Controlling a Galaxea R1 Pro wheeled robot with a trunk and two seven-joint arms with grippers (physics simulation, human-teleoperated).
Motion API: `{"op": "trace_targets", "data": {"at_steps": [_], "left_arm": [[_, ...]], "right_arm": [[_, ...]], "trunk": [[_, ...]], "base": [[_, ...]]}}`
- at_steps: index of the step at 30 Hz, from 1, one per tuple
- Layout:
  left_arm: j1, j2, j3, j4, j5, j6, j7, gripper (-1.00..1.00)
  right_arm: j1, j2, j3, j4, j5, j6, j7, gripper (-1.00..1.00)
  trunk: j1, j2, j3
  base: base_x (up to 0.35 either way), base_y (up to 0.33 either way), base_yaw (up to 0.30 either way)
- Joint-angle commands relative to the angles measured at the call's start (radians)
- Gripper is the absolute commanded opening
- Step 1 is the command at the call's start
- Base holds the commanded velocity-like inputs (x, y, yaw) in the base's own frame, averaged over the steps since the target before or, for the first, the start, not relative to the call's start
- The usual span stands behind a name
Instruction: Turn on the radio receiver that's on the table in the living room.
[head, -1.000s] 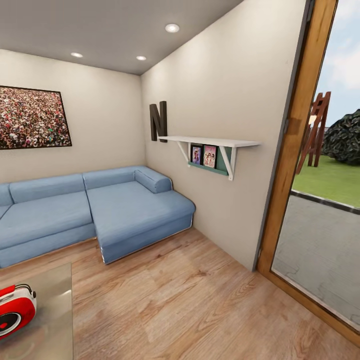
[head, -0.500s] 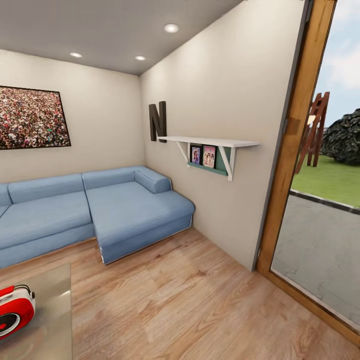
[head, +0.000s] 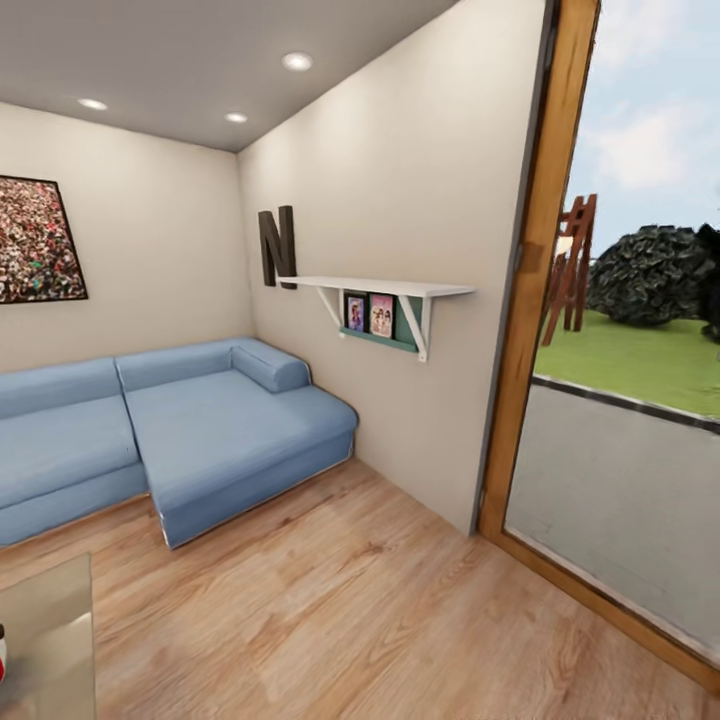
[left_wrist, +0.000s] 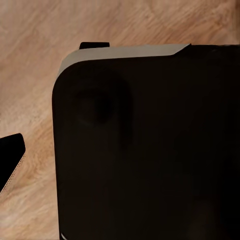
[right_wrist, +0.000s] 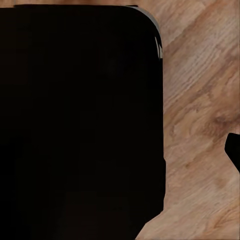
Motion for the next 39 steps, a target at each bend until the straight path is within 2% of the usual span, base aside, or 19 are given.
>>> {"op": "trace_targets", "data": {"at_steps": [1,7,27,39], "left_arm": [[0.0,0.0,0.0,0.0,0.001,0.0,0.0,1.0],[0.0,0.001,0.0,0.0,0.003,0.003,0.001,1.0],[0.001,0.0,0.0,0.0,0.002,0.004,0.002,1.0],[0.0,0.001,0.001,0.0,0.003,0.003,0.001,1.0]], "right_arm": [[0.0,0.0,0.0,0.0,0.0,0.0,0.0,1.0],[0.0,0.0,0.001,0.0,0.001,0.001,-0.002,1.0],[0.0,0.002,0.002,0.0,0.002,-0.001,-0.004,1.0],[0.0,0.0,0.003,0.0,0.002,-0.004,-0.004,1.0]], "trunk": [[0.0,0.0,0.001],[0.0,0.0,0.003],[0.0,0.0,0.003],[0.0,0.0,-0.002]], "base": [[0.123,-0.016,-0.25],[0.246,-0.069,-0.116],[0.299,-0.091,-0.004],[0.31,-0.018,0.227]]}}
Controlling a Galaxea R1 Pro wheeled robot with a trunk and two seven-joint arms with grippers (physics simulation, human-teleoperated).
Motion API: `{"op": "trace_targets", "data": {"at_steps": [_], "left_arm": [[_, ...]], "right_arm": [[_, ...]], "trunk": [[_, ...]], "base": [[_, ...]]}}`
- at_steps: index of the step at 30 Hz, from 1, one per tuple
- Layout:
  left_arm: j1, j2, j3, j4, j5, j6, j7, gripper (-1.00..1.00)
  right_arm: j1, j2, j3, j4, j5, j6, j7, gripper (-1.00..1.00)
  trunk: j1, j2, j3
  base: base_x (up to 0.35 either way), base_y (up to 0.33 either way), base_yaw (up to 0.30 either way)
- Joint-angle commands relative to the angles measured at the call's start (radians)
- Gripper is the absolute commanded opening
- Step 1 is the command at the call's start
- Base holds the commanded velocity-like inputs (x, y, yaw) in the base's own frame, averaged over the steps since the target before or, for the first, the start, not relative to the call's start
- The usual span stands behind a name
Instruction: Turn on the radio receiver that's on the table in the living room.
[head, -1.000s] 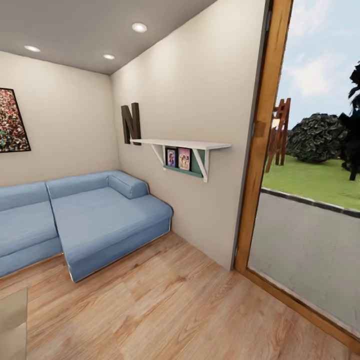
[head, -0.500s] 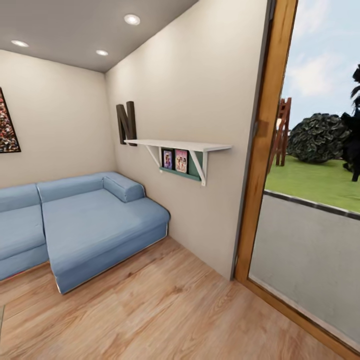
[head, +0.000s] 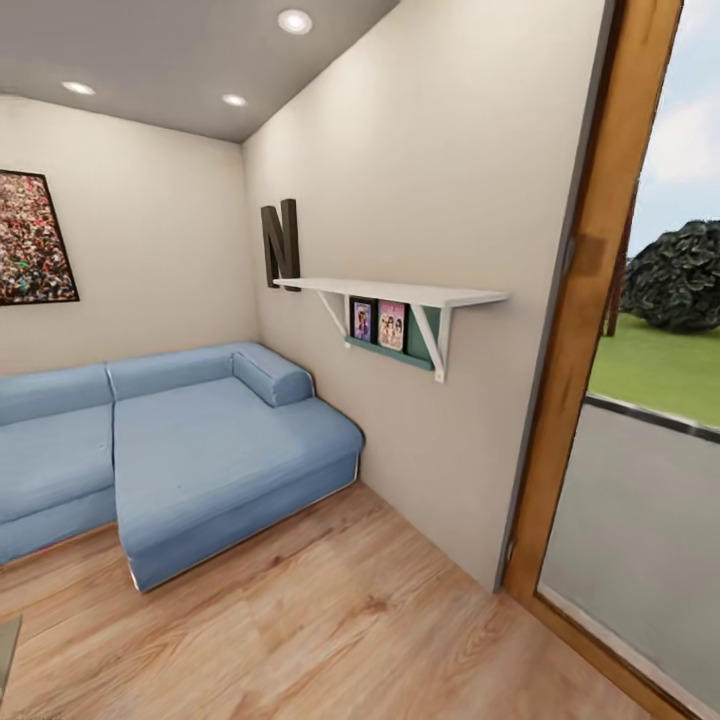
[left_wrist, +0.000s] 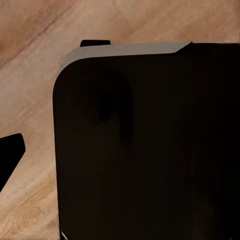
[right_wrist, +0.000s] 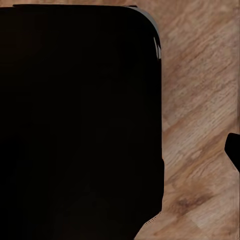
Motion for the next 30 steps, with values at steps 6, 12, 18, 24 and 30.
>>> {"op": "trace_targets", "data": {"at_steps": [6,12,18,24,30], "left_arm": [[-0.001,-0.002,0.001,-0.001,0.0,0.001,-0.001,1.0],[0.0,-0.007,0.0,-0.002,0.001,0.001,0.0,1.0],[-0.001,-0.008,0.0,-0.002,0.002,0.001,0.0,1.0],[-0.001,-0.007,0.001,-0.002,0.003,0.001,0.0,1.0],[0.0,-0.007,0.001,-0.002,0.003,-0.001,0.0,1.0]], "right_arm": [[0.0,0.0,0.0,0.0,0.0,0.0,0.0,1.0],[0.0,0.0,0.0,0.0,0.0,0.0,0.0,1.0],[0.0,0.0,-0.001,0.0,0.0,0.0,0.0,1.0],[0.0,0.0,-0.001,0.0,0.0,0.001,0.0,1.0],[0.0,-0.001,-0.001,0.0,0.0,0.001,0.0,1.0]], "trunk": [[0.0,0.0,-0.003],[0.0,0.0,-0.007],[0.0,0.0,-0.011],[0.0,0.0,-0.015],[0.0,0.0,-0.02]], "base": [[0.315,0.0,0.266],[0.317,0.0,0.266],[0.32,0.0,0.265],[0.32,0.0,0.258],[0.32,0.0,0.228]]}}
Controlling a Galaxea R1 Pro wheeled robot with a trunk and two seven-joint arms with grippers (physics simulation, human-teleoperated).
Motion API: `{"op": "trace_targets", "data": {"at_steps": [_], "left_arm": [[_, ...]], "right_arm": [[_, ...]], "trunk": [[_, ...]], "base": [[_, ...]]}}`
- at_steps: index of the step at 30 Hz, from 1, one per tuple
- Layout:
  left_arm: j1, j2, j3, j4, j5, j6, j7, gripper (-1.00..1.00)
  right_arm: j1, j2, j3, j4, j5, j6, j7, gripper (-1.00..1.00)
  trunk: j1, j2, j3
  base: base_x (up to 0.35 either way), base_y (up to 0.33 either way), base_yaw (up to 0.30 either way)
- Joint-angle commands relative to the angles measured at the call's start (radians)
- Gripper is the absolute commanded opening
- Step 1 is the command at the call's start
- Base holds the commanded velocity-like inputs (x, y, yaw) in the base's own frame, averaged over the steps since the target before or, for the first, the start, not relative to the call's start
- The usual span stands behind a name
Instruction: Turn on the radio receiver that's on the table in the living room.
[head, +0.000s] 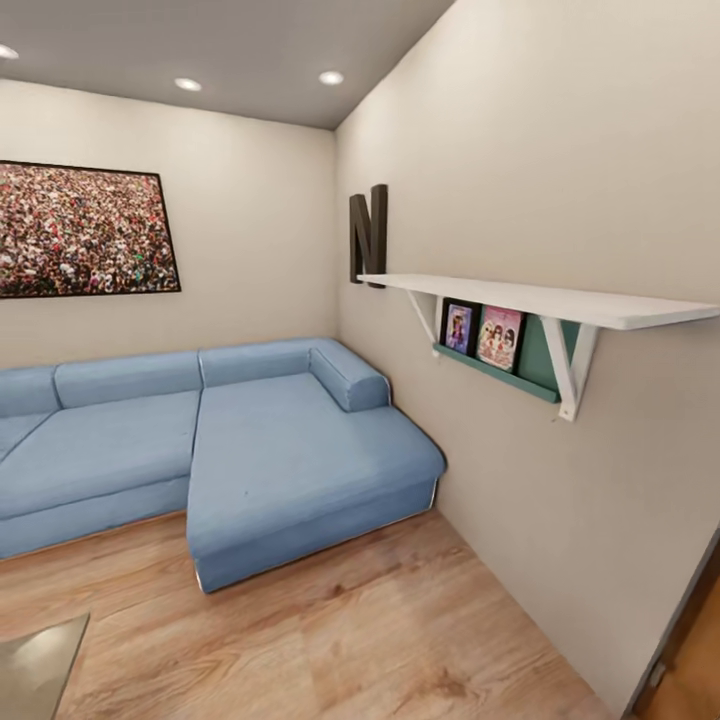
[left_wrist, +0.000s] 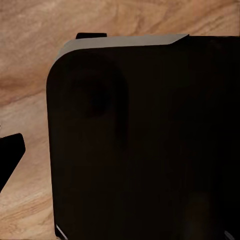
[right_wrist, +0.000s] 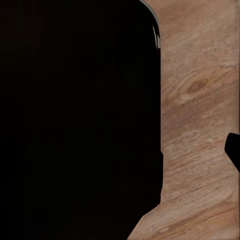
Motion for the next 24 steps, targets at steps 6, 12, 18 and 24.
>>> {"op": "trace_targets", "data": {"at_steps": [6,12,18,24], "left_arm": [[0.0,0.0,0.002,0.0,0.0,0.0,0.001,1.0],[-0.001,0.0,0.002,-0.001,-0.001,0.0,0.0,1.0],[0.0,0.0,0.002,-0.004,-0.003,-0.001,0.0,1.0],[0.0,0.001,0.001,-0.002,-0.001,0.0,0.0,1.0]], "right_arm": [[0.0,0.0,0.0,0.0,0.0,0.0,0.0,1.0],[0.0,0.001,0.001,0.0,0.0,0.0,0.0,1.0],[0.0,0.001,0.001,0.0,0.0,0.0,0.0,1.0],[0.0,0.001,0.001,0.0,0.0,0.0,0.0,1.0]], "trunk": [[0.0,0.0,-0.003],[0.0,0.0,-0.003],[0.0,0.0,-0.003],[0.0,0.0,-0.003]], "base": [[0.32,0.0,0.103],[0.257,0.0,0.015],[0.047,0.0,0.002],[0.16,0.0,0.0]]}}
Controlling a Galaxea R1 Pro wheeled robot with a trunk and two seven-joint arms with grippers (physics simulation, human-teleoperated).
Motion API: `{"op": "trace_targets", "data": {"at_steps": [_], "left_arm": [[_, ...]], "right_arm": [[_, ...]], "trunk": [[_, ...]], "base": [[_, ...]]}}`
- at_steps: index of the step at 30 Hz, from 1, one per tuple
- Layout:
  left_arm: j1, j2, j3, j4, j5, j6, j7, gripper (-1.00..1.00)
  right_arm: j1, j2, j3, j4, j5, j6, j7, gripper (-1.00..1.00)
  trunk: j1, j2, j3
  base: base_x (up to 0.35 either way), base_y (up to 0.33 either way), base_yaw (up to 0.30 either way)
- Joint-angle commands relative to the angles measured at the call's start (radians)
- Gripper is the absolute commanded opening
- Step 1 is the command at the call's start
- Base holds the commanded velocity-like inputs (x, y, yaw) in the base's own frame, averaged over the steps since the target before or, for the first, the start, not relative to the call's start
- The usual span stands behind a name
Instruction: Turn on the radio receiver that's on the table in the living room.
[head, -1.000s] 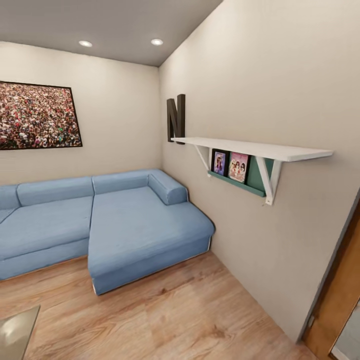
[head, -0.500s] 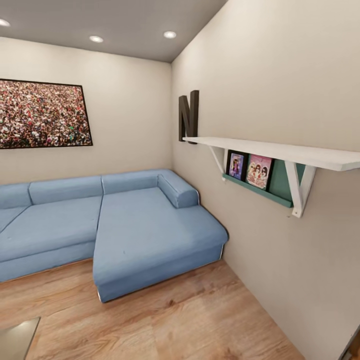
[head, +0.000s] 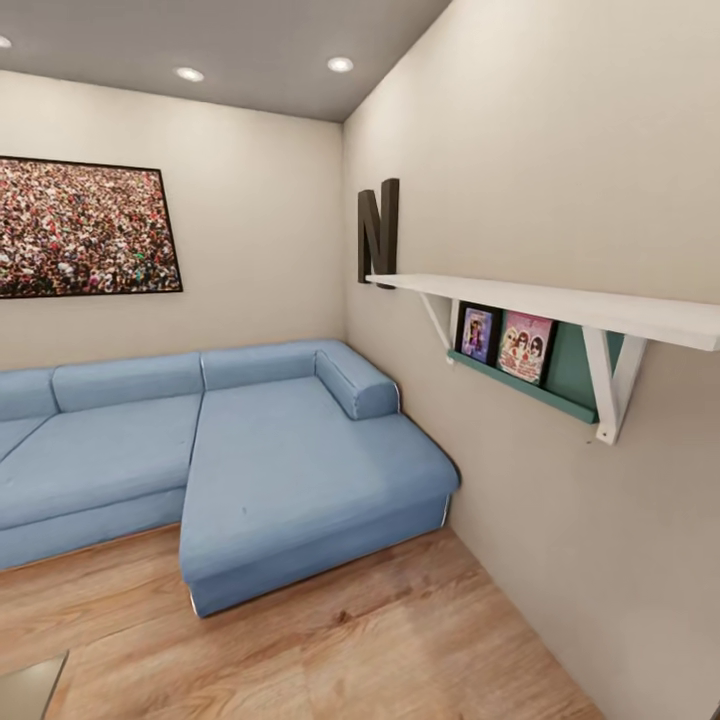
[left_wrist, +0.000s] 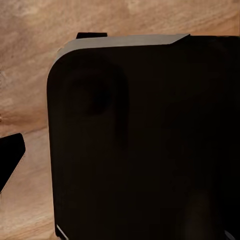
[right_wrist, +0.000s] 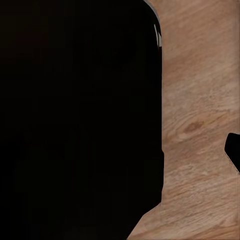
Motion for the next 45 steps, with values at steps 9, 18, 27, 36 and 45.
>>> {"op": "trace_targets", "data": {"at_steps": [9,18,27,36,45], "left_arm": [[0.0,0.001,0.0,0.0,0.001,0.0,0.0,1.0],[0.0,0.001,-0.001,-0.001,0.0,0.0,0.0,1.0],[-0.001,0.001,-0.001,-0.002,0.0,0.0,0.0,1.0],[0.0,0.001,-0.002,0.0,0.0,0.0,0.0,1.0],[-0.001,0.001,-0.002,0.0,0.001,0.0,0.0,1.0]], "right_arm": [[0.0,0.0,-0.001,0.0,0.0,-0.002,0.0,1.0],[0.0,-0.001,-0.001,0.0,0.0,-0.003,0.0,1.0],[0.0,0.0,-0.001,0.0,0.0,-0.003,0.0,1.0],[0.0,-0.001,0.0,0.0,0.0,-0.002,0.0,1.0],[0.0,-0.001,-0.002,0.0,0.0,-0.002,0.0,1.0]], "trunk": [[0.0,0.0,0.0],[0.0,0.0,0.0],[0.0,0.0,0.0],[0.0,0.0,-0.002],[0.0,0.0,-0.002]], "base": [[0.311,0.0,0.008],[0.112,0.0,0.227],[0.003,0.0,0.268],[0.168,0.0,0.137],[0.318,0.0,0.005]]}}
